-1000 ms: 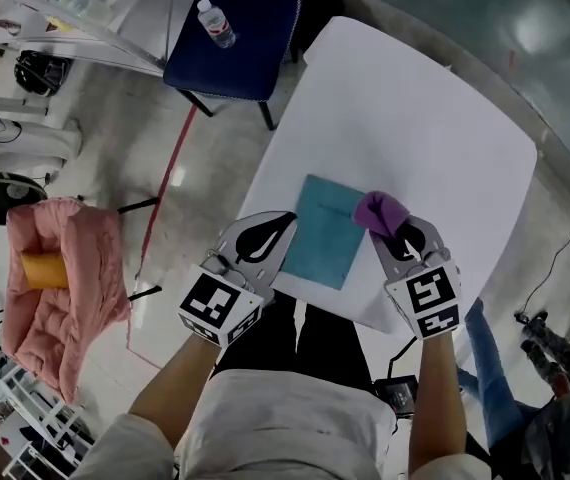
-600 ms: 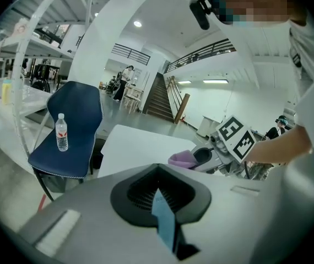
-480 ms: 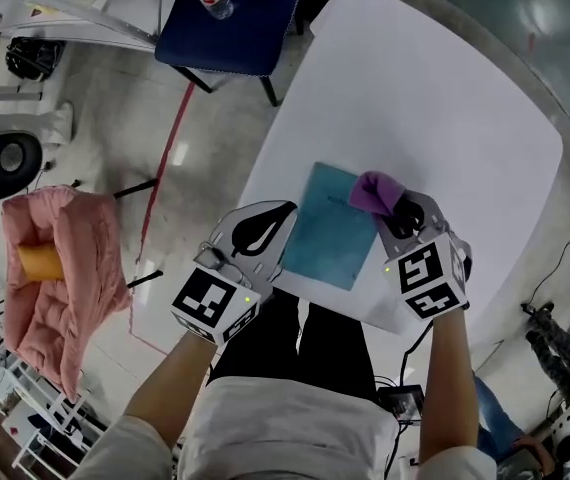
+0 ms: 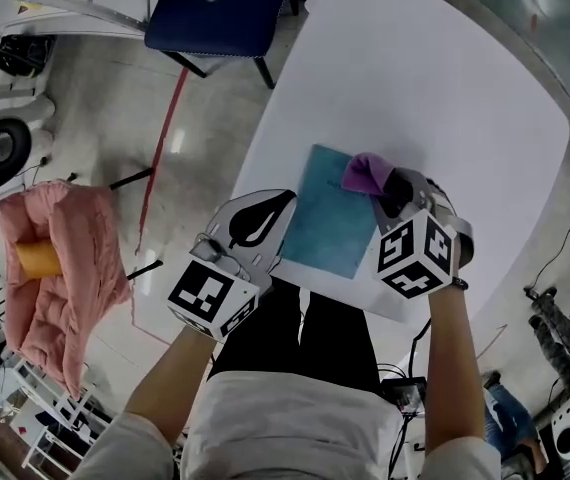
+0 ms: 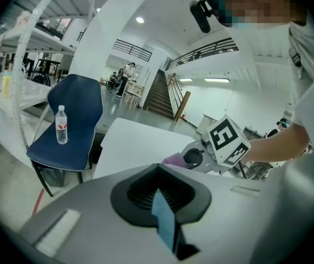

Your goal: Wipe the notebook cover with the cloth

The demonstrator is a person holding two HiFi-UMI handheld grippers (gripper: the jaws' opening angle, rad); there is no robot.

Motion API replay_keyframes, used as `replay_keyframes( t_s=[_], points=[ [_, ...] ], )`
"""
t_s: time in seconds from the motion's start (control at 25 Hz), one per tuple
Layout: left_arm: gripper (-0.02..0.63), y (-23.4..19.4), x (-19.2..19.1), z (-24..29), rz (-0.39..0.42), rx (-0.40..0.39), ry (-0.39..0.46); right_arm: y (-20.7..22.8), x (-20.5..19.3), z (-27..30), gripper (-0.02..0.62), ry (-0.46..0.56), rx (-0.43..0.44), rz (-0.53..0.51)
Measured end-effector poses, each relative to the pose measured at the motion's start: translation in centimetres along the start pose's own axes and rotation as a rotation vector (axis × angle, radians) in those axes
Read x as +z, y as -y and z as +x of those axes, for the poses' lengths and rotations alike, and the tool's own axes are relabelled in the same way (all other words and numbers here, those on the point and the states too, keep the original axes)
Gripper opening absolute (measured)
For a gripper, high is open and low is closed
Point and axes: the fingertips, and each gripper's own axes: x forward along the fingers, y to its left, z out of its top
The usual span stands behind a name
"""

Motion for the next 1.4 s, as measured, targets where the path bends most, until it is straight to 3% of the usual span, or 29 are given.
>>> replay_keyframes(
  t_s=[0.44,1.4],
  points=[
    [0.0,0.1,-1.3,-0.4,-0.017,-0.01,-0.01,-0.1,0.2,0.7,0.106,-0.064,0.014,0.004],
    [0.0,0.8,-2.7,-1.9,-0.002,-0.016,-0.018,-5.0,-0.3,0.0,0.106,-0.058,0.049,0.034]
  ],
)
